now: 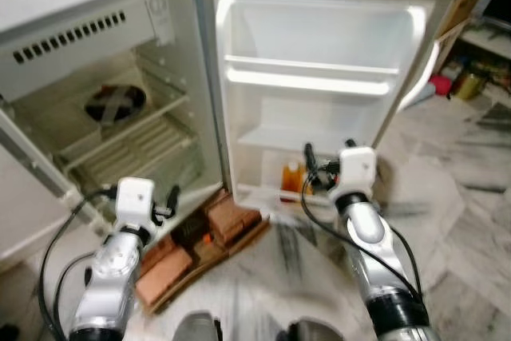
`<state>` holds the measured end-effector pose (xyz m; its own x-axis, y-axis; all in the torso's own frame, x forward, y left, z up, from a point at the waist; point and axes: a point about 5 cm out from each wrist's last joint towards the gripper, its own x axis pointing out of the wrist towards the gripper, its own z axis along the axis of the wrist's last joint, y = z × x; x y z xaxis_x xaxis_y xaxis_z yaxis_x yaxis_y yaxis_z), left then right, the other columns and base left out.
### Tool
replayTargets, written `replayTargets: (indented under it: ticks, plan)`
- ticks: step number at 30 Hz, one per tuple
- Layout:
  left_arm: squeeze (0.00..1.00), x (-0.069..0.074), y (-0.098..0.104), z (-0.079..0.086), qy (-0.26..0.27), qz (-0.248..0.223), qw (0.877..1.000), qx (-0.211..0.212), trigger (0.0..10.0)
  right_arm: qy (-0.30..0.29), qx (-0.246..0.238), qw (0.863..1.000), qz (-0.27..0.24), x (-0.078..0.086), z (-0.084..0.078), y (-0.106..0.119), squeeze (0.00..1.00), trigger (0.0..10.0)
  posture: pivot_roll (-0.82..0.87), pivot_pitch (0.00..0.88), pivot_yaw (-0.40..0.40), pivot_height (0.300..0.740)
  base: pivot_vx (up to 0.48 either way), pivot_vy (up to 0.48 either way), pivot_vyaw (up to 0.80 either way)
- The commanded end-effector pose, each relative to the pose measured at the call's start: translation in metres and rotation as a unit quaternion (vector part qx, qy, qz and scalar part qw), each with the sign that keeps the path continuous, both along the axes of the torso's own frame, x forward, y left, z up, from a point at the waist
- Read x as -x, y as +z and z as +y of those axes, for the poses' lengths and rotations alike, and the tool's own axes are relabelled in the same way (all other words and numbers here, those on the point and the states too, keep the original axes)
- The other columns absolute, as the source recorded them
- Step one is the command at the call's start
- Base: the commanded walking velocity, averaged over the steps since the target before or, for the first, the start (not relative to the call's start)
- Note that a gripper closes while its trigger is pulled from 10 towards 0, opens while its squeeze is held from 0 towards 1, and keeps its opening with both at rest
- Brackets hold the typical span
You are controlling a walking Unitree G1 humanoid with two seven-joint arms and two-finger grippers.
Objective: Restocking fridge
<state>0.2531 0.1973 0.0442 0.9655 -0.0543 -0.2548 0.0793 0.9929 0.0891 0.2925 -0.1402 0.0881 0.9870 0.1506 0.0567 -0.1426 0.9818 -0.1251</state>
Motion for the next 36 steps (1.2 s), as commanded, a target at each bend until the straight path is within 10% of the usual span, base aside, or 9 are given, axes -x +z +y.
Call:
replayTargets:
  ticks: [1,19,28,36]
  plan:
    - [0.0,-0.002,-0.002,-0.003,-0.005,0.002,1.0,-0.003,10.0,-0.011,0.025,1.0,-0.007,0.003,-0.016,-0.001,0.0,10.0,0.1,0.035,0.082,0.74,0.0,-0.266,0.0]
    - [0.0,0.002,-0.013,-0.02,-0.04,-0.012,0.999,0.011,10.0,-0.009,0.03,0.999,0.005,0.003,-0.015,-0.008,0.0,10.0,0.07,0.039,0.004,0.74,0.0,-0.166,0.0]
    - [0.0,0.002,-0.008,-0.009,0.022,-0.027,0.999,0.039,10.0,-0.021,0.018,0.999,0.019,-0.006,-0.018,-0.011,0.0,10.0,0.07,0.015,-0.025,0.74,0.0,-0.053,0.0]
    - [0.0,0.024,-0.007,-0.003,0.026,-0.039,0.998,0.045,10.0,0.004,0.002,1.0,0.017,0.005,-0.023,-0.006,0.0,10.0,0.09,0.017,-0.04,0.74,0.0,-0.48,0.0]
